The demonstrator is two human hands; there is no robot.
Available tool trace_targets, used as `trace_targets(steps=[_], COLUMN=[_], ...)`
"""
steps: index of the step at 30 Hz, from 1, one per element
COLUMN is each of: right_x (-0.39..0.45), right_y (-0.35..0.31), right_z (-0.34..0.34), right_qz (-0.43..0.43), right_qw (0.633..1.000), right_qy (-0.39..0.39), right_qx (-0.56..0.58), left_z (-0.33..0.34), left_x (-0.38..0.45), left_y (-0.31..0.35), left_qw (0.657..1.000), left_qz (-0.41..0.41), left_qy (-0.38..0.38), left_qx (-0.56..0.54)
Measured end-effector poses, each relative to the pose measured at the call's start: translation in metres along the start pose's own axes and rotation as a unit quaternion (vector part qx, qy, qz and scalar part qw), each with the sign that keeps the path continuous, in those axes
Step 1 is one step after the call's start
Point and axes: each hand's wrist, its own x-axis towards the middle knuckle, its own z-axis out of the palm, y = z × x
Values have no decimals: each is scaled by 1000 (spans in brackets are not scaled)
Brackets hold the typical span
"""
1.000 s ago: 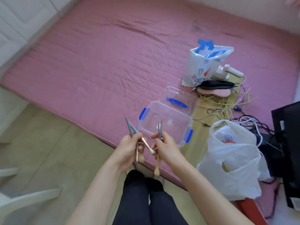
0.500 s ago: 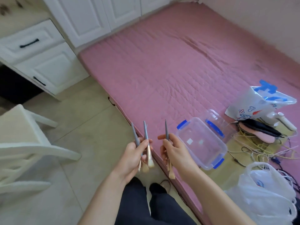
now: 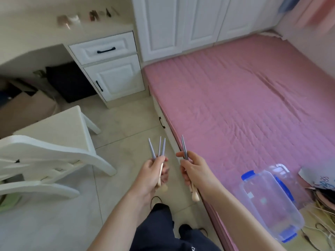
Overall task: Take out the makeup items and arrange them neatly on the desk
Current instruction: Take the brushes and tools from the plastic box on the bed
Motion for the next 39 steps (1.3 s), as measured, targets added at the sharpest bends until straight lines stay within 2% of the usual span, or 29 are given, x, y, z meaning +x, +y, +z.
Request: trace_targets(steps=[6,13,22,27,33,39], right_x=[35,78,170,242,330,397], right_y=[-31,-67,-130,-183,-263,-314], right_z=[60,107,145,154,163,175], right_qz=[9,-15,-90,-84,-98,-90], right_qw=[999,996,985,981,966,972], right_qy=[-42,-66,-65,-73,-119,-110], right_qx=[-18,-54,-135,-156,-206,-186], left_z=[-67,-115,-133,-135,-135,-143], left_x=[20,48,120,180,246,297], left_y=[36,75,142,204,280,337], left_qw=[1000,996,990,985,982,976], left_qz=[5,22,86,110,111,107], left_qy=[-4,41,105,122,140,168], left_qx=[-13,-71,-48,-53,-60,-85])
